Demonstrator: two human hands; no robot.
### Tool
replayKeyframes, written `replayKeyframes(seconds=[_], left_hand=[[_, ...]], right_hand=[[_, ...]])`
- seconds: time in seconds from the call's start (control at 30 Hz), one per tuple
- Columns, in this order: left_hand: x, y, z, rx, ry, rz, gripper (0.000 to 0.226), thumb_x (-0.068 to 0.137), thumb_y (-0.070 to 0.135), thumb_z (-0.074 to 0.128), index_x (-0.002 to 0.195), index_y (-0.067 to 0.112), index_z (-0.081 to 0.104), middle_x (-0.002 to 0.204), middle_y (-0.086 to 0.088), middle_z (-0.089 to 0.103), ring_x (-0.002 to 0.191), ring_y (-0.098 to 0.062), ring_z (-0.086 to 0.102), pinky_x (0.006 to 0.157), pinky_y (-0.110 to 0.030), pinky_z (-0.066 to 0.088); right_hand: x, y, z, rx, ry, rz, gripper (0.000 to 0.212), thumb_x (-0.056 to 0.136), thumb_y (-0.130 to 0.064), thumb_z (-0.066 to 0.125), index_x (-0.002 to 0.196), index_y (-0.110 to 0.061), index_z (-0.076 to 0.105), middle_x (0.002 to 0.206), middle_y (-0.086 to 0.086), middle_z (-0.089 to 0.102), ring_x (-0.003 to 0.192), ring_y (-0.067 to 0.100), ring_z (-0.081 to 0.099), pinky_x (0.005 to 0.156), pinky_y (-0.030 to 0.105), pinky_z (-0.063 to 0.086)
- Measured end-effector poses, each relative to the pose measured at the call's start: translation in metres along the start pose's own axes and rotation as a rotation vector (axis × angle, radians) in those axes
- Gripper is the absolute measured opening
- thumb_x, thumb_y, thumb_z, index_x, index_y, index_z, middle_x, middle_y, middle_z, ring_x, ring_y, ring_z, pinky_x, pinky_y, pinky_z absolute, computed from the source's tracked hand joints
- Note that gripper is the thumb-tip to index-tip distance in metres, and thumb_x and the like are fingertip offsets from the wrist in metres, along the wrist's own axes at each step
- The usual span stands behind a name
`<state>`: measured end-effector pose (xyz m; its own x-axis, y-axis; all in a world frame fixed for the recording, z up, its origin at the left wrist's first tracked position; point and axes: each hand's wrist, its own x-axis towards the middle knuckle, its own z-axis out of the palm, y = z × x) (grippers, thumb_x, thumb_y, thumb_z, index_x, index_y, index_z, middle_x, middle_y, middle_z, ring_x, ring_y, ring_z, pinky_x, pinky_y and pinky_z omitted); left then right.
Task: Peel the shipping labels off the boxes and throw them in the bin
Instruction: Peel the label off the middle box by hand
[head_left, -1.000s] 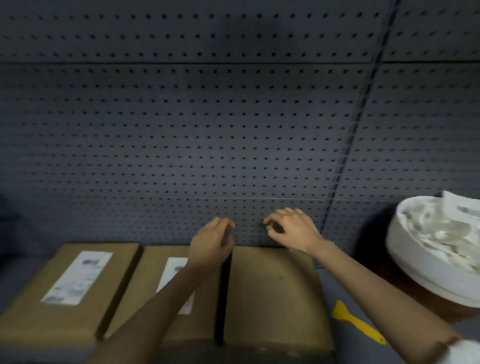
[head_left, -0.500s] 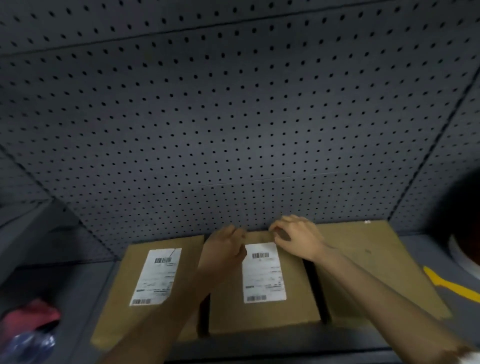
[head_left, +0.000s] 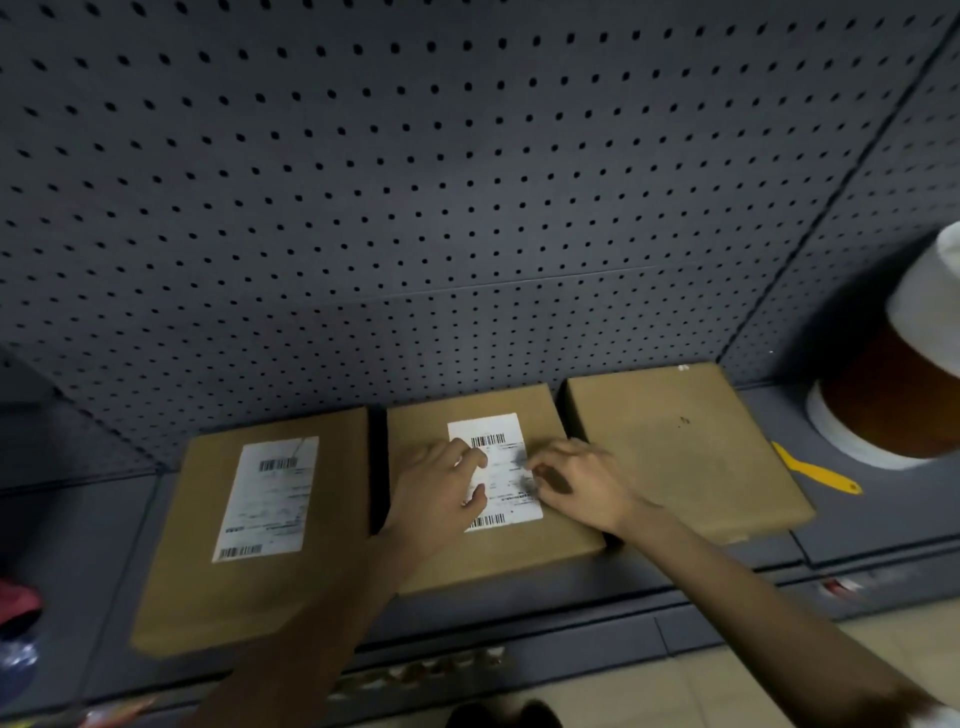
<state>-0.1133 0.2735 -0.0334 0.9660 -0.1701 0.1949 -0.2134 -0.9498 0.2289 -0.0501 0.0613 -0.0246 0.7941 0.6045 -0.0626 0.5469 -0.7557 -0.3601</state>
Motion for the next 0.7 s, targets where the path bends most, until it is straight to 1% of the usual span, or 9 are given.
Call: replayKeyframes(seconds=[0.1, 0.2, 0.3, 0.4, 0.47, 0.53, 0.57, 0.63, 0.7], left_hand=[[-0.01, 0.002, 0.006, 0.003, -0.01, -0.005, 0.03, 0.075, 0.036, 0.042, 0.094, 0.022, 0.059, 0.092, 0.003, 0.061, 0.086, -0.018, 0.058, 0.076, -0.032, 0.047], [-0.02, 0.009, 0.016, -0.026, -0.027, -0.064, 0.029, 0.074, 0.037, 0.043, 0.094, 0.022, 0.059, 0.091, 0.005, 0.061, 0.086, -0.017, 0.057, 0.078, -0.031, 0.045], [-0.029, 0.016, 0.031, -0.037, -0.031, -0.089, 0.031, 0.071, 0.04, 0.045, 0.092, 0.023, 0.059, 0.09, 0.005, 0.059, 0.086, -0.016, 0.055, 0.08, -0.026, 0.035], [-0.034, 0.016, 0.036, -0.07, 0.006, -0.097, 0.032, 0.071, 0.042, 0.047, 0.093, 0.022, 0.059, 0.091, 0.005, 0.058, 0.09, -0.014, 0.048, 0.08, -0.027, 0.033], [-0.036, 0.014, 0.036, -0.065, 0.006, -0.063, 0.033, 0.071, 0.043, 0.047, 0.094, 0.022, 0.059, 0.092, 0.004, 0.059, 0.09, -0.014, 0.049, 0.08, -0.027, 0.033], [-0.036, 0.01, 0.034, -0.051, -0.014, -0.027, 0.032, 0.072, 0.044, 0.049, 0.093, 0.024, 0.06, 0.092, 0.006, 0.06, 0.089, -0.014, 0.052, 0.08, -0.025, 0.032], [-0.034, 0.009, 0.034, -0.052, -0.017, -0.015, 0.029, 0.072, 0.044, 0.053, 0.092, 0.025, 0.061, 0.092, 0.007, 0.06, 0.088, -0.013, 0.052, 0.08, -0.024, 0.031], [-0.03, 0.007, 0.033, -0.074, -0.016, -0.001, 0.027, 0.067, 0.041, 0.07, 0.088, 0.026, 0.063, 0.09, 0.008, 0.062, 0.087, -0.011, 0.05, 0.078, -0.022, 0.032], [-0.026, 0.006, 0.031, -0.095, -0.028, -0.002, 0.033, 0.061, 0.037, 0.082, 0.086, 0.026, 0.064, 0.089, 0.009, 0.062, 0.088, -0.007, 0.044, 0.073, -0.022, 0.039]], right_hand=[[-0.002, 0.003, 0.006, 0.018, -0.013, -0.018, 0.031, 0.087, -0.036, 0.054, 0.116, -0.028, 0.061, 0.126, -0.006, 0.058, 0.114, 0.017, 0.055, 0.096, 0.029, 0.042], [-0.011, 0.004, 0.021, 0.054, 0.016, -0.014, 0.031, 0.083, -0.034, 0.057, 0.112, -0.025, 0.064, 0.12, -0.003, 0.061, 0.112, 0.019, 0.057, 0.096, 0.029, 0.044], [-0.021, 0.009, 0.035, 0.036, 0.065, -0.042, 0.039, 0.079, -0.041, 0.051, 0.111, -0.024, 0.064, 0.114, -0.002, 0.061, 0.106, 0.019, 0.059, 0.093, 0.03, 0.045], [-0.023, 0.014, 0.036, 0.031, 0.068, -0.071, 0.046, 0.075, -0.046, 0.047, 0.113, -0.025, 0.063, 0.113, -0.003, 0.061, 0.106, 0.019, 0.058, 0.092, 0.03, 0.044], [-0.023, 0.014, 0.034, 0.033, 0.031, -0.074, 0.047, 0.074, -0.046, 0.054, 0.116, -0.025, 0.062, 0.114, -0.003, 0.06, 0.108, 0.018, 0.056, 0.094, 0.03, 0.042], [-0.021, 0.014, 0.032, 0.051, 0.009, -0.07, 0.045, 0.074, -0.041, 0.066, 0.117, -0.026, 0.062, 0.117, -0.004, 0.059, 0.112, 0.017, 0.054, 0.096, 0.03, 0.041], [-0.019, 0.014, 0.03, 0.064, -0.005, -0.058, 0.045, 0.075, -0.038, 0.069, 0.118, -0.027, 0.061, 0.118, -0.005, 0.058, 0.114, 0.016, 0.052, 0.097, 0.029, 0.04], [-0.015, 0.013, 0.028, 0.077, -0.026, -0.038, 0.043, 0.076, -0.037, 0.071, 0.117, -0.028, 0.061, 0.12, -0.007, 0.056, 0.116, 0.014, 0.049, 0.098, 0.029, 0.038], [-0.012, 0.01, 0.027, 0.082, -0.029, -0.026, 0.041, 0.075, -0.037, 0.072, 0.114, -0.028, 0.062, 0.119, -0.006, 0.056, 0.117, 0.014, 0.049, 0.098, 0.03, 0.039]])
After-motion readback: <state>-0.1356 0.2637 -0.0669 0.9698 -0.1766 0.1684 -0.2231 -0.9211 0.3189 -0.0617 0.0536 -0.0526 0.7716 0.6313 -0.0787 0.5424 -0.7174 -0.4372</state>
